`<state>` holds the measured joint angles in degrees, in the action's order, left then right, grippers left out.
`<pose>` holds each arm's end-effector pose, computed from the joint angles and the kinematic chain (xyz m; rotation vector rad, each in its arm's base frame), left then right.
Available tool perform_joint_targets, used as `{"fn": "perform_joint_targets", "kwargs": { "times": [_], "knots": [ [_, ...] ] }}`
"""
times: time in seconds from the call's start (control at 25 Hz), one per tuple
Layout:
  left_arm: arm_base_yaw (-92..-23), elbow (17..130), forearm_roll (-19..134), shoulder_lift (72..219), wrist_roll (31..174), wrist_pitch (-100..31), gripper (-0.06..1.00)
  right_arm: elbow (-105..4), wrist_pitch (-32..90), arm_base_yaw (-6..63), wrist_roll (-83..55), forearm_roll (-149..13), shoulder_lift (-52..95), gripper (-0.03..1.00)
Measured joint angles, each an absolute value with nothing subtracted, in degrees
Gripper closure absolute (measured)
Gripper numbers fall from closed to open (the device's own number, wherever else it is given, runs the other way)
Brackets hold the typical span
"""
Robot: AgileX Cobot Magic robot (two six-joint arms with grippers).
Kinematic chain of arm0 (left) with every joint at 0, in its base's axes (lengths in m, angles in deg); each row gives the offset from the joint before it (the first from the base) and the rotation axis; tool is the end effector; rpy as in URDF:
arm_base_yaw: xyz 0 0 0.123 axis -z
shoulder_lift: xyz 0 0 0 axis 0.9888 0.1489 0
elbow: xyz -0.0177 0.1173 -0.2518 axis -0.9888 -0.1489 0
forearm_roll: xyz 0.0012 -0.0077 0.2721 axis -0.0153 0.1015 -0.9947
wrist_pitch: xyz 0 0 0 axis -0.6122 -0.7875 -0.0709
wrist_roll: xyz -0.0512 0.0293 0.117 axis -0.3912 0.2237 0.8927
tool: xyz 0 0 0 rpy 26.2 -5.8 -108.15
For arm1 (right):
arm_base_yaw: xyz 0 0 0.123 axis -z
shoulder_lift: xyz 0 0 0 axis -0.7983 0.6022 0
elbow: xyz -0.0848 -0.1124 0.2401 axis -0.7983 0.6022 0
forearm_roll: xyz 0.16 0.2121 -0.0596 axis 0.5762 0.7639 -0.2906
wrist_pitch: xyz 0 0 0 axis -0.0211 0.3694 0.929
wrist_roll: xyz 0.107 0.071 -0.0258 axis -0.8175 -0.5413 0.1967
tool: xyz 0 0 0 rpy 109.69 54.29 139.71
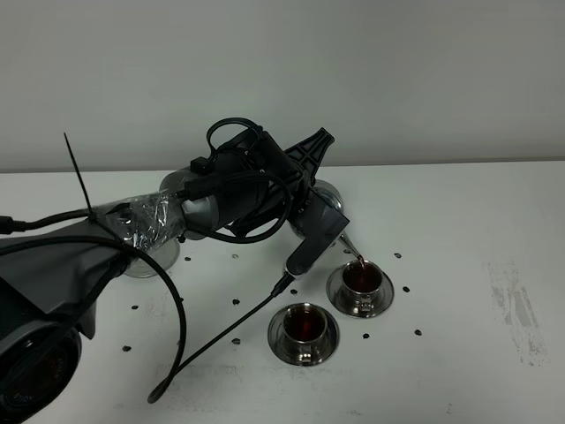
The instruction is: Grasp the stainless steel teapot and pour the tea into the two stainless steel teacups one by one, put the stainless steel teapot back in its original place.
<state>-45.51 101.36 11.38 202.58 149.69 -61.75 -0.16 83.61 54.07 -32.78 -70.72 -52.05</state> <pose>0.4764 -0.3006 0.1618 2.3545 0.8731 0.9229 0.0488 0.0102 0.2706 -0.0703 2.0660 0.0538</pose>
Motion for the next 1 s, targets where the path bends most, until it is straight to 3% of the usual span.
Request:
{"fn": "perform_joint_targets", "kwargs": {
  "times": [0.56,1.0],
  "knots": [
    [-48.6,101.4,26.9,199.1,143.5,-70.1,0.72,-0.2,83.6,54.1,-32.8,-70.7,-52.0,0.52],
    [-53.2,101.4,40.7,197.6,104.2,-74.8,0.72,-0.2,83.6,54.1,-32.8,-70.7,-52.0,0.52]
  ]
}}
